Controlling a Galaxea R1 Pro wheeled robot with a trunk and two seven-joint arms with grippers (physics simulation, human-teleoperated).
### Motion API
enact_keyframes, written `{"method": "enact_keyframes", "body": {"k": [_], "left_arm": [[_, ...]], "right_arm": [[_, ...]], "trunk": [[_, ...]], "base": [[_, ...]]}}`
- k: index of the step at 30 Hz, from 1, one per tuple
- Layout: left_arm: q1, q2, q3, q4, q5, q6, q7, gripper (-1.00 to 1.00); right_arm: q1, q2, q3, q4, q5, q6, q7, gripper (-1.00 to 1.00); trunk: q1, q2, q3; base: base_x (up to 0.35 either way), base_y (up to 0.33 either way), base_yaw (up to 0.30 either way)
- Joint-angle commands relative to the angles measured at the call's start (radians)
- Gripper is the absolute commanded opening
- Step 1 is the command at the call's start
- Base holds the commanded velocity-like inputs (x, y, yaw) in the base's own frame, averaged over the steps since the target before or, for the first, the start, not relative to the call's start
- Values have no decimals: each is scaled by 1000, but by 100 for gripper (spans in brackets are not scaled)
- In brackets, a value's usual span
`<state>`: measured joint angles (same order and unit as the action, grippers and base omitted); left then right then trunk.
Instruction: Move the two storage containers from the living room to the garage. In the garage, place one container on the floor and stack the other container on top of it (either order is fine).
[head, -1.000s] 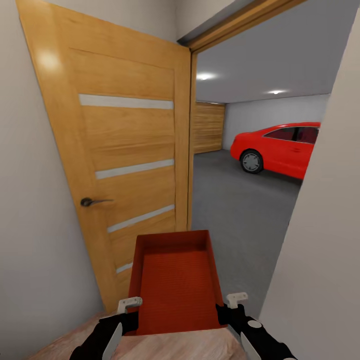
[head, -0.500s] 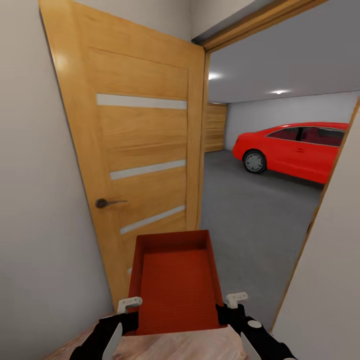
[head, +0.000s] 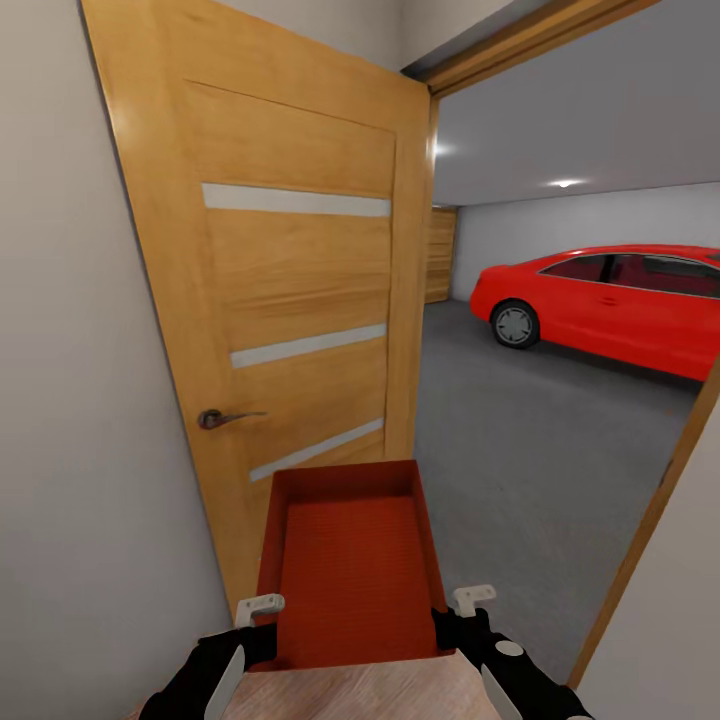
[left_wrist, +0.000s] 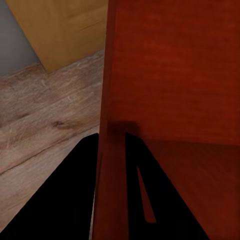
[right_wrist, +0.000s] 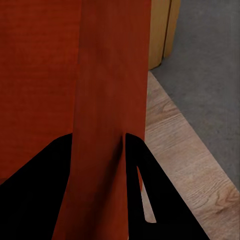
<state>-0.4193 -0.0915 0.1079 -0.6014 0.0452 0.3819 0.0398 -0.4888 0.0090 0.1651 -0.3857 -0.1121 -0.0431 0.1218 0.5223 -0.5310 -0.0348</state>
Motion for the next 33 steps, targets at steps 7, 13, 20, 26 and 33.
{"method": "enact_keyframes", "body": {"k": [7,13,20,26,33], "left_arm": [[-1,18,10,-5,-24,-18,29,-100],[-2,18,10,-5,-24,-18,29,-100],[-1,18,10,-5,-24,-18,29,-100],[-2,18,10,-5,-24,-18,29,-100],[-2,19,10,-5,-24,-18,28,-100]], "right_arm": [[-1,-1,17,2,-14,-4,21,-100],[-1,-1,17,3,-14,-4,22,-100],[-1,-1,17,4,-14,-4,22,-100],[-1,-1,18,8,-14,-4,22,-100],[-1,-1,19,8,-14,-4,22,-100]], "trunk": [[1,-2,-2],[1,-2,-2],[1,-2,-2],[1,-2,-2],[1,-2,-2]], "base": [[5,3,0],[0,0,0],[0,0,-97],[0,0,-265],[0,0,-274]]}}
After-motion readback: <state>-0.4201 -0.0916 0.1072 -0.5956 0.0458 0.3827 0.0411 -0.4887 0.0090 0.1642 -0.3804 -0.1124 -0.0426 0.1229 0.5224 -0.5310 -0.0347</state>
